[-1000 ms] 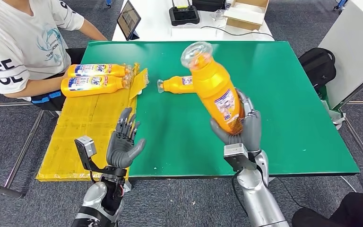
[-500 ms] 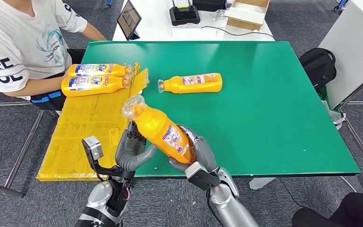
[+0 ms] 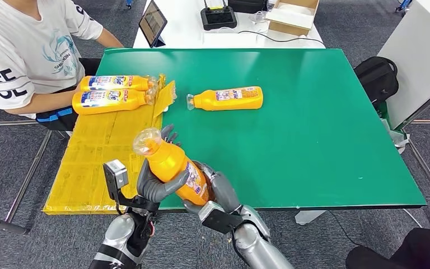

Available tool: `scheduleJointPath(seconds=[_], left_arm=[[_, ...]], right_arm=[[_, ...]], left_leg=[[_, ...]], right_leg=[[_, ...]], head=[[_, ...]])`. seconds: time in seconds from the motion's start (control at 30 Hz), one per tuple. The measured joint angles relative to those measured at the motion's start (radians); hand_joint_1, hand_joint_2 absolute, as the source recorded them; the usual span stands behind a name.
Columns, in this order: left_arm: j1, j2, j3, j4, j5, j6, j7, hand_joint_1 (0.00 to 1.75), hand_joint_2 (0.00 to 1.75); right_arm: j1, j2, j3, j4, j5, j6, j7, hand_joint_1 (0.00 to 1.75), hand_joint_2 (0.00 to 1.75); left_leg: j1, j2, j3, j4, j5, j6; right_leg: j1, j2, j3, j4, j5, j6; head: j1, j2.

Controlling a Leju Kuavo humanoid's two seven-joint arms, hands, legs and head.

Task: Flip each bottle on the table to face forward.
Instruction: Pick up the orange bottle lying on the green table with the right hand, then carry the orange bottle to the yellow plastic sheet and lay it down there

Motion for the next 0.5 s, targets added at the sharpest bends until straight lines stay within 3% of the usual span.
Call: scheduleJointPath(seconds=[0.47, 0.5], left_arm=[[-0.014, 0.005, -0.004, 0.046, -0.079, 0.055, 0.004, 0.0, 1.75], [-0.015, 0.005, -0.004, 0.049, -0.08, 0.055, 0.005, 0.27, 1.75]], right_arm=[[-0.022, 0.001, 0.032, 0.056, -0.003, 0.003, 0.022, 1.75, 1.75], [-0.022, 0.001, 0.033, 0.059, -0.004, 0.004, 0.023, 1.75, 1.75]], left_leg=[[0.0, 0.0, 0.0, 0.0, 0.0, 0.0], [0.0, 0.0, 0.0, 0.0, 0.0, 0.0]], right_leg=[[0.0, 0.0, 0.0, 0.0, 0.0, 0.0], [0.0, 0.0, 0.0, 0.0, 0.0, 0.0]], head=[[0.0, 0.0], [0.0, 0.0]])
